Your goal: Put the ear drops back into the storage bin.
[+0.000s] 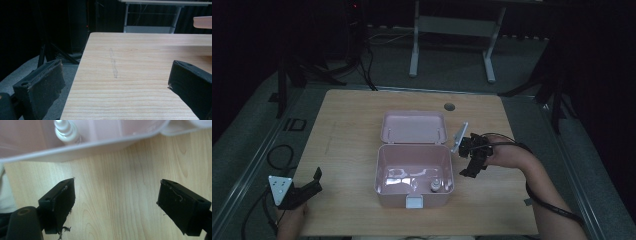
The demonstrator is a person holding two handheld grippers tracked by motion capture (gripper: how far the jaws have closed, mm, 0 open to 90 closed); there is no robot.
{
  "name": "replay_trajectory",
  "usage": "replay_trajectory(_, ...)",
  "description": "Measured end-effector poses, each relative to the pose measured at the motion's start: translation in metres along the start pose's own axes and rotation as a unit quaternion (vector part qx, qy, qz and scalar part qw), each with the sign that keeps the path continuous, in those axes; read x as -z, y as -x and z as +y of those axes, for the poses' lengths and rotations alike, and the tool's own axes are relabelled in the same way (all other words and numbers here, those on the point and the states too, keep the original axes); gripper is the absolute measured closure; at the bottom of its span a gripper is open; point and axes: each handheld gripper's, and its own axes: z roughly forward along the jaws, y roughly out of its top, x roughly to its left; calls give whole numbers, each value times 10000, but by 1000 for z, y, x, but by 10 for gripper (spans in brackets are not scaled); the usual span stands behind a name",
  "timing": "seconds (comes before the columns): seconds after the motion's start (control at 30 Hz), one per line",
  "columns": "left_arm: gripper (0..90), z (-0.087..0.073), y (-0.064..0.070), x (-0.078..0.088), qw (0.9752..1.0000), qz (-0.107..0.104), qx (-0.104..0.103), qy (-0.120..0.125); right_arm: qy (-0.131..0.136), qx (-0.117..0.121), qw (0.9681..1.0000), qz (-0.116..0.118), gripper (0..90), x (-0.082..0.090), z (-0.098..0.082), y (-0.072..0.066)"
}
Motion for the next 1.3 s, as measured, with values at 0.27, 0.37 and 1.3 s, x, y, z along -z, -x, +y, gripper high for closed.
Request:
replay_trajectory(0.27,5,0,0,0,10000,-3,4,0,210,-321,9992,-119,142,-23,-19,2)
replay_trajectory(0.37,5,0,0,0,10000,-4,11,2,338,-449,9981,-254,142,-32,-25,3)
replay_trajectory(1.3,5,0,0,0,10000,1,-7,14,1992,-2405,9295,-1963,127,-85,-82,-6)
